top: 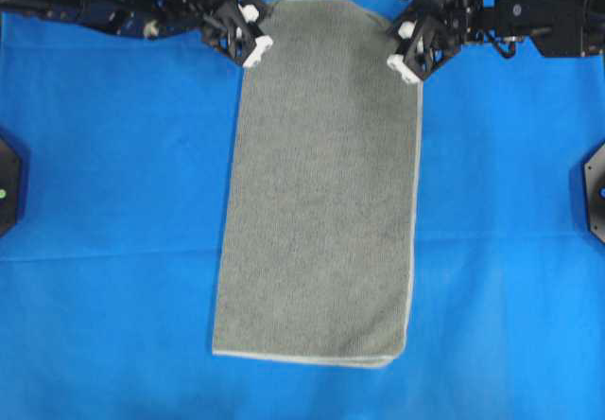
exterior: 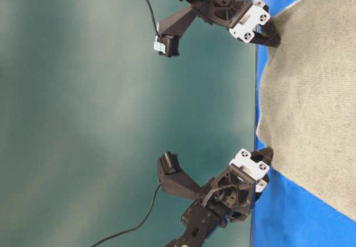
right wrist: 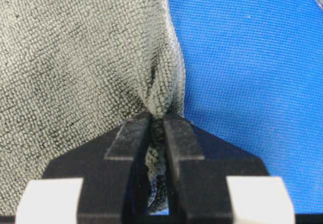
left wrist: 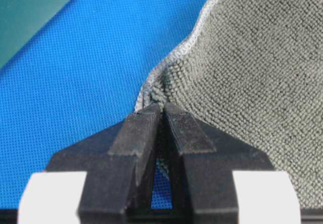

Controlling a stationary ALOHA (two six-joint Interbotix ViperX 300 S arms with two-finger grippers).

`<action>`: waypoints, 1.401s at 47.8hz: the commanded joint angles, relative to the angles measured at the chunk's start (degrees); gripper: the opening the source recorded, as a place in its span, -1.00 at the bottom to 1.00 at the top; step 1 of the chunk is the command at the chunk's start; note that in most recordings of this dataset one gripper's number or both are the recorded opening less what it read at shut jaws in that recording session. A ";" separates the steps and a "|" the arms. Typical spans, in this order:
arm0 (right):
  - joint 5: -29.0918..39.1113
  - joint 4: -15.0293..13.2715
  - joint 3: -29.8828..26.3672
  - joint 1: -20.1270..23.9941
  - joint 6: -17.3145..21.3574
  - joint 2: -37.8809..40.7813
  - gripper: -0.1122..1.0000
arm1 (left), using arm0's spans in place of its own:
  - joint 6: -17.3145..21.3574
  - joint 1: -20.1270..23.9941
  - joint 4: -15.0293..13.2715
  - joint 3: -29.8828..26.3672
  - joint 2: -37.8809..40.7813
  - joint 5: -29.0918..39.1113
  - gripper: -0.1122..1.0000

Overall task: Fold a large towel.
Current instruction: 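Fold the far edge toward the near edge with both grippers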

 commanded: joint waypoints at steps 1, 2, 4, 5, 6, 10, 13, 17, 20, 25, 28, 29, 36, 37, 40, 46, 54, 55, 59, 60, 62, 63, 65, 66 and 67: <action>1.32 -0.18 -0.44 -0.62 -0.09 -2.11 -0.67 | 0.00 0.09 0.00 -0.70 -2.20 0.70 -0.75; 1.76 -0.26 -0.44 -0.70 -0.09 -2.64 -0.67 | 0.00 0.09 0.00 -0.79 -2.81 0.88 -0.75; 3.08 -0.26 -0.44 -0.62 -0.09 -3.87 -0.67 | 0.00 0.26 0.00 -0.97 -4.04 1.32 -0.75; 3.78 -0.26 -0.44 -0.62 -0.09 -4.66 -0.67 | 0.00 0.26 0.09 -0.97 -4.83 1.58 -0.75; 4.57 -0.26 -0.44 -0.62 -0.09 -5.45 -0.67 | 0.00 0.35 0.09 -1.05 -5.71 1.85 -0.75; 8.00 -0.88 -0.44 -0.62 -0.18 -9.67 -0.67 | 0.18 0.79 0.18 -1.32 -9.32 2.55 -0.75; 9.49 -1.93 -0.35 -0.70 -0.18 -12.39 -0.67 | 0.88 1.32 0.26 -1.32 -11.78 2.72 -0.75; 10.72 -2.64 -0.53 -0.70 -0.18 -14.94 -0.67 | 2.29 1.58 0.18 -1.14 -13.89 2.64 -0.75; 10.72 -2.81 -0.62 -0.79 -0.18 -16.00 -0.67 | 2.99 1.41 0.26 -0.79 -14.68 2.72 -0.75; 10.81 -2.64 -0.09 0.09 0.44 -17.84 -0.67 | 3.16 0.44 0.18 0.09 -16.61 2.99 -0.75; 11.16 -2.29 0.79 2.20 0.53 -19.60 -0.67 | 3.25 -0.88 0.18 1.14 -18.54 3.16 -0.75; 11.34 -2.11 1.23 2.99 0.53 -20.30 -0.67 | 3.25 -1.41 0.18 1.58 -19.25 3.16 -0.75; 13.71 -0.79 5.10 10.81 0.70 -26.28 -0.67 | 3.34 -6.94 0.18 6.77 -25.49 3.08 -0.75; 14.41 -0.35 6.24 13.01 0.79 -27.51 -0.67 | 3.34 -7.73 0.18 7.56 -26.28 2.99 -0.76; 16.08 0.97 8.09 17.31 0.79 -30.15 -0.67 | 3.34 -10.20 0.18 10.28 -28.21 2.99 -0.75; 19.34 5.54 10.90 26.10 0.88 -33.40 -0.67 | 3.34 -16.52 0.18 15.38 -31.11 3.25 -0.75; 22.59 13.89 11.43 36.21 0.88 -33.49 -0.67 | 3.16 -27.69 0.18 19.34 -31.73 3.60 -0.75; 22.76 14.77 11.34 37.18 0.88 -33.22 -0.67 | 3.16 -28.92 0.18 19.60 -31.38 3.69 -0.75; 22.68 17.84 10.90 40.78 1.32 -31.55 -0.67 | 2.55 -33.93 0.00 20.57 -29.44 3.69 -0.75; 22.59 18.37 10.81 41.66 1.58 -30.94 -0.67 | 2.46 -35.07 0.00 20.65 -28.92 3.60 -0.75; 22.32 19.51 10.28 43.59 2.37 -29.27 -0.67 | 2.29 -37.18 -0.18 20.83 -27.69 3.69 -0.75; 22.24 19.95 10.11 44.38 2.72 -28.65 -0.67 | 2.29 -38.14 -0.18 20.83 -27.07 3.69 -0.75; 22.06 20.48 9.58 45.88 3.52 -27.16 -0.67 | 2.11 -39.90 -0.35 20.65 -25.84 3.60 -0.75; 21.88 20.65 9.40 46.58 4.04 -26.37 -0.67 | 1.93 -40.78 -0.44 20.57 -25.22 3.69 -0.75; 21.80 20.74 9.23 47.20 4.57 -25.66 -0.67 | 1.67 -41.92 -0.53 20.30 -24.26 3.52 -0.75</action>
